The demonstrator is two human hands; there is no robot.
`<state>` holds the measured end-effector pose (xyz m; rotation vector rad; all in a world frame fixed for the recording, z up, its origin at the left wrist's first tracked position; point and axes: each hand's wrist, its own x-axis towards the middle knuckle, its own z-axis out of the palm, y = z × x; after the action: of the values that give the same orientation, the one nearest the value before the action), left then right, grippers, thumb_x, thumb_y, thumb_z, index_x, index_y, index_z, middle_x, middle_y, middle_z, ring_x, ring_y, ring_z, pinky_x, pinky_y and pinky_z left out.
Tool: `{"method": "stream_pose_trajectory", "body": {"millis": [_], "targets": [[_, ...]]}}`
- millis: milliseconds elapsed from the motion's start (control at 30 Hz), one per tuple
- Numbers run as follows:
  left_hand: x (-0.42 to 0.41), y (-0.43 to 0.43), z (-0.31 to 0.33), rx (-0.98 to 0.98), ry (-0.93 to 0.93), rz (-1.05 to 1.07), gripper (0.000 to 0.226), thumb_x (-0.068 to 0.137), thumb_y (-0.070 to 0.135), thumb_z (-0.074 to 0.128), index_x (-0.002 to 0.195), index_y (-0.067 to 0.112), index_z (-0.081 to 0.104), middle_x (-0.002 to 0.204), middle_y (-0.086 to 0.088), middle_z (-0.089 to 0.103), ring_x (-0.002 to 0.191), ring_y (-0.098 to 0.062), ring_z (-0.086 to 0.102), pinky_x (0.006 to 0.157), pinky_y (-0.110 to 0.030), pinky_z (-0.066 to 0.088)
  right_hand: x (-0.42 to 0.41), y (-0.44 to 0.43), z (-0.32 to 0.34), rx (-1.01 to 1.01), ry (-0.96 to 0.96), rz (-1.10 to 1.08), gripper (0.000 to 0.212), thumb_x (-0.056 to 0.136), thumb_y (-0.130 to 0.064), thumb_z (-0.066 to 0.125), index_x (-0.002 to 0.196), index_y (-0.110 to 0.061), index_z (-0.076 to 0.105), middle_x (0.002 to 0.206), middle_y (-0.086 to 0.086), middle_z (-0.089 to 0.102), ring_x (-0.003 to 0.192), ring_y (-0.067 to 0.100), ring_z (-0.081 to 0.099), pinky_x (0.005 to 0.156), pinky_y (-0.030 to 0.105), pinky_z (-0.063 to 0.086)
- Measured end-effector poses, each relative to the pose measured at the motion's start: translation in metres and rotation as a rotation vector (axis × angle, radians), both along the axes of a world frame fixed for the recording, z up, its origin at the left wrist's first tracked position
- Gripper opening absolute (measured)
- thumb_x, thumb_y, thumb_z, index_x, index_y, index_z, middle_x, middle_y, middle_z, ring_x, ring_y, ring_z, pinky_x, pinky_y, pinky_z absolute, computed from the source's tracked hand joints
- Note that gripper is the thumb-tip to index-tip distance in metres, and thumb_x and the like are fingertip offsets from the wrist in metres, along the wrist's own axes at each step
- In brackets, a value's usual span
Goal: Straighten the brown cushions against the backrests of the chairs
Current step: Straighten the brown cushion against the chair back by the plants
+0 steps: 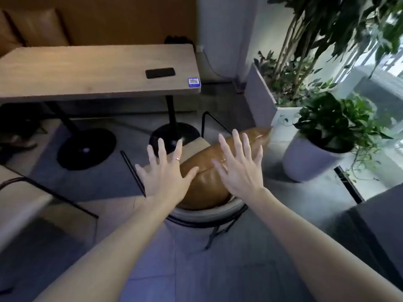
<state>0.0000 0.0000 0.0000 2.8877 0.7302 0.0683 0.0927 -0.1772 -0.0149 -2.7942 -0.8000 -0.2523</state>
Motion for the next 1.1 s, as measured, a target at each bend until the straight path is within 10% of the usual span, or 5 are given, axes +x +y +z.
{"method": "stream_pose_trajectory", "body": {"millis": [400, 700, 1100], "targets": [[0.0, -0.001, -0.072, -0.289, -0.074, 0.068, 0.078, 0.091, 0.078, 0.033, 0.159, 0.041, 0.025, 0.154, -0.004, 0.039, 0.132, -0.036, 0.047, 0.096, -0.052, 0.047, 0.01, 0.01, -0.085, 0.048, 0.142, -0.093, 0.073, 0.103, -0.068, 0.02, 0.166, -0.032, 0.021, 0.177, 0.009, 0.012, 0.163, 0.036, 0.0, 0.122, 0.073, 0.006], [-0.033, -0.007, -0.1, -0.817, -0.449, 0.457, 0.073, 0.096, 0.071, 0.039, 0.157, 0.031, 0.034, 0.159, -0.003, 0.047, 0.141, -0.028, 0.047, 0.11, -0.04, 0.037, -0.011, -0.01, -0.096, 0.324, 0.131, -0.125, 0.06, 0.111, -0.041, 0.029, 0.166, -0.017, 0.024, 0.176, 0.016, 0.017, 0.162, 0.037, 0.009, 0.126, 0.06, 0.01], [-0.02, -0.032, -0.108, -1.371, -0.549, 0.877, 0.107, 0.068, 0.088, 0.054, 0.159, 0.035, 0.034, 0.167, 0.0, 0.032, 0.149, -0.026, 0.036, 0.117, -0.043, 0.029, 0.008, -0.007, -0.102, 0.805, 0.645, -0.674, 0.068, 0.103, -0.02, 0.029, 0.169, -0.018, 0.009, 0.178, 0.006, 0.011, 0.159, 0.036, 0.017, 0.128, 0.051, 0.016]]}}
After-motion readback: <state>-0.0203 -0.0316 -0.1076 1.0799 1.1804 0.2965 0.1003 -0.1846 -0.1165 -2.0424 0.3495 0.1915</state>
